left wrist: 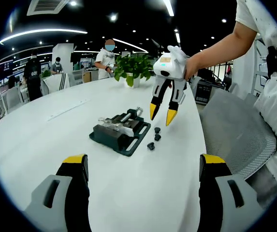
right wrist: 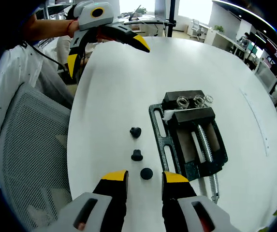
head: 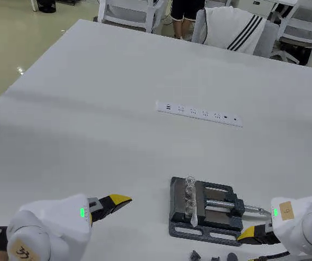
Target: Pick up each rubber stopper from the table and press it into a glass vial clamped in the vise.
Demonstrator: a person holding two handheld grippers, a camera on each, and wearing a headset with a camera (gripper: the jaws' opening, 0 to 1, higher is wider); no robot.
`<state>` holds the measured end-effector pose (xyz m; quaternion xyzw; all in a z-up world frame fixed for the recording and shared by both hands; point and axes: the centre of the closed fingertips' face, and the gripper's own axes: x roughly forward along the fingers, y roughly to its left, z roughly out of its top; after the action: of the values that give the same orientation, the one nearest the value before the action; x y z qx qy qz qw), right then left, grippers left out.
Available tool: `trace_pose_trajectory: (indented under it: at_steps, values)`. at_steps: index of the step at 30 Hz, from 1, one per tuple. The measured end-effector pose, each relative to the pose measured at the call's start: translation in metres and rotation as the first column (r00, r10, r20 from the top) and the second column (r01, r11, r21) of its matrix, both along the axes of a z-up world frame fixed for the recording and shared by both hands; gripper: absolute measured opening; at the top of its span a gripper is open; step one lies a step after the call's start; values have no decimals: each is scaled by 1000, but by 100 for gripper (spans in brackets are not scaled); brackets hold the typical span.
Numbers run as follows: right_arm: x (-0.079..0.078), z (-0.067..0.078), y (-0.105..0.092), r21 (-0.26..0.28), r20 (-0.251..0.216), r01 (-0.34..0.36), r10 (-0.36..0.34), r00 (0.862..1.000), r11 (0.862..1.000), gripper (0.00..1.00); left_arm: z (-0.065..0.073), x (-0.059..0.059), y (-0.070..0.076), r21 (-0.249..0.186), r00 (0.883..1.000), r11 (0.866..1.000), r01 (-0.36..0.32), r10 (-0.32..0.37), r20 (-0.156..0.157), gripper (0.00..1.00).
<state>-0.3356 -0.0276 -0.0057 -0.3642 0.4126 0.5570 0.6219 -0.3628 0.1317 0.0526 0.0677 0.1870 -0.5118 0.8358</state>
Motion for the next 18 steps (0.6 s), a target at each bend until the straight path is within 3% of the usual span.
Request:
trace_pose_trajectory:
  at_steps: [4, 18]
  values:
    - [-1, -8, -2, -56, -7, -54, 54, 999, 997, 20, -2, 0, 0, -6, 1000, 1000, -2, 2, -4, 94]
    - [1, -19, 0, -136, -27, -140, 137, 990, 981, 13, -2, 2, 4, -17, 1000, 1000, -16, 16, -8, 94]
